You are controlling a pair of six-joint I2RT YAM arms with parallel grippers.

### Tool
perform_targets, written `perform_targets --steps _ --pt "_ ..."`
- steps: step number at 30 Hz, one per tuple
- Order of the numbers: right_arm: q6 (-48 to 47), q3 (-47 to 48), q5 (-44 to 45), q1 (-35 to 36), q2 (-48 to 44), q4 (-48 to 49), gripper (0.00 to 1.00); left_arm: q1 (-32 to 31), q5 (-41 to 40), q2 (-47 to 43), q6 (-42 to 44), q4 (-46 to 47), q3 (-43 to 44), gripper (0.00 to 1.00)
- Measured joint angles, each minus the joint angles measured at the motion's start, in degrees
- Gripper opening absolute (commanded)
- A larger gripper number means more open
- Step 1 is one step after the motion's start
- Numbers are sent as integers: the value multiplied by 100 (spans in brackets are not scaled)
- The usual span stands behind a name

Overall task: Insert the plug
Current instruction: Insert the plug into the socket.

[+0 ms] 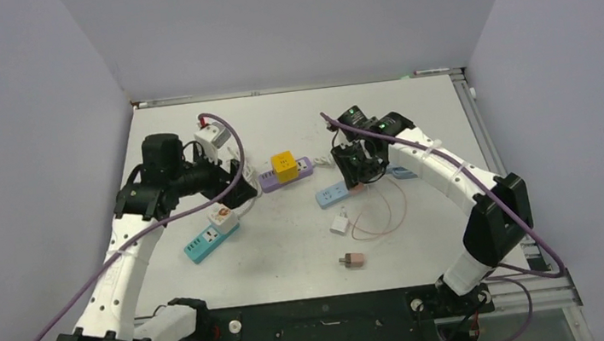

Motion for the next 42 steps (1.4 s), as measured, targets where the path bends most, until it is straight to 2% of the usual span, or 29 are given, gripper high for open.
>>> perform_targets --steps 7,11,15,24,42 --pt "-118 400 13 -9 935 -11 5 623 -1021 1069 658 -1064 824 96" --pt "-175 680 2 -9 1311 -61 5 925 -1266 1495 833 -1300 1169 96" --pt "-186 966 -42 -9 1506 -142 5 1281 -1300 1692 855 -1349 1307 96" --pt "-186 1237 -245 24 1867 -275 5 1578 -1287 2081 1060 -1386 1528 96" --pt "-179 1432 -229 72 2251 -496 5 1727 -682 2170 1300 -1377 1635 96"
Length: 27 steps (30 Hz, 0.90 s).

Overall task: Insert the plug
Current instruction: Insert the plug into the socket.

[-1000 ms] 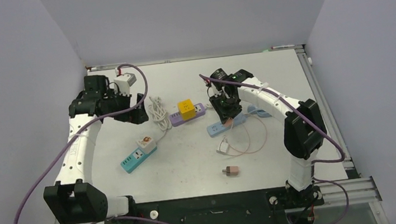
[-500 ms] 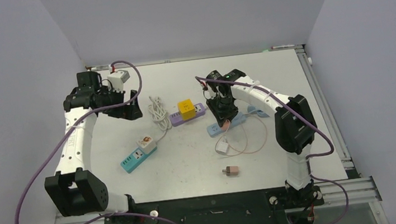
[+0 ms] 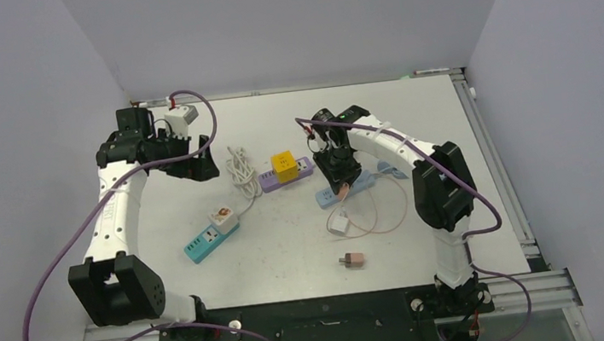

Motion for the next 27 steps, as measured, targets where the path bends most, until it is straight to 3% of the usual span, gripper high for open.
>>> perform_targets --steps 27 --pt "-24 125 256 -44 138 -33 5 0 173 37 4 0 15 96"
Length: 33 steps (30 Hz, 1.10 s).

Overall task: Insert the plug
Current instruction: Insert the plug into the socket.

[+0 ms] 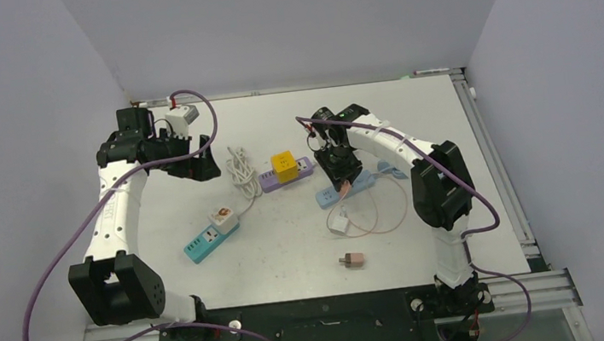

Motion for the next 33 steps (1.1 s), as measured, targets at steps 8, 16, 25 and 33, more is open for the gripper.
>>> perform_targets --steps 8,16,25,33 --pt "-17 2 11 0 0 46 5 0 31 0 0 0 0 96" --pt "-24 2 20 0 0 90 5 0 31 -2 0 0 -4 96" --pt "-42 2 35 0 0 127 5 0 94 0 22 0 -7 96" --pt "-68 0 70 0 0 129 5 0 118 -2 39 -2 -7 96"
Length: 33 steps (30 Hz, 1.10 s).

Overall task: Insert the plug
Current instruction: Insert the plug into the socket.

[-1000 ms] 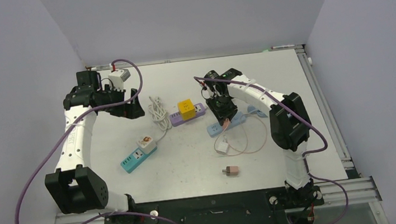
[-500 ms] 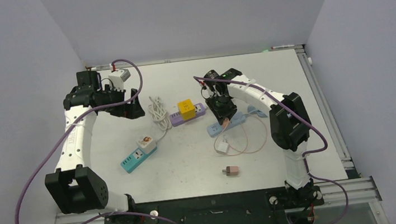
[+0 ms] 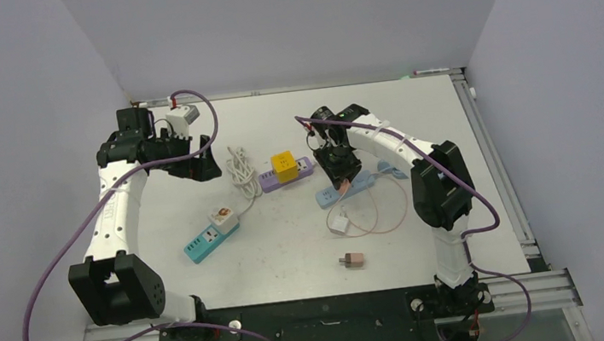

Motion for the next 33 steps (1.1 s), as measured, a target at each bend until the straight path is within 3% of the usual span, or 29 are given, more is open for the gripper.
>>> perform_targets --steps 33 --pt "-13 -96 90 48 90 170 5 0 2 2 39 4 -55 96"
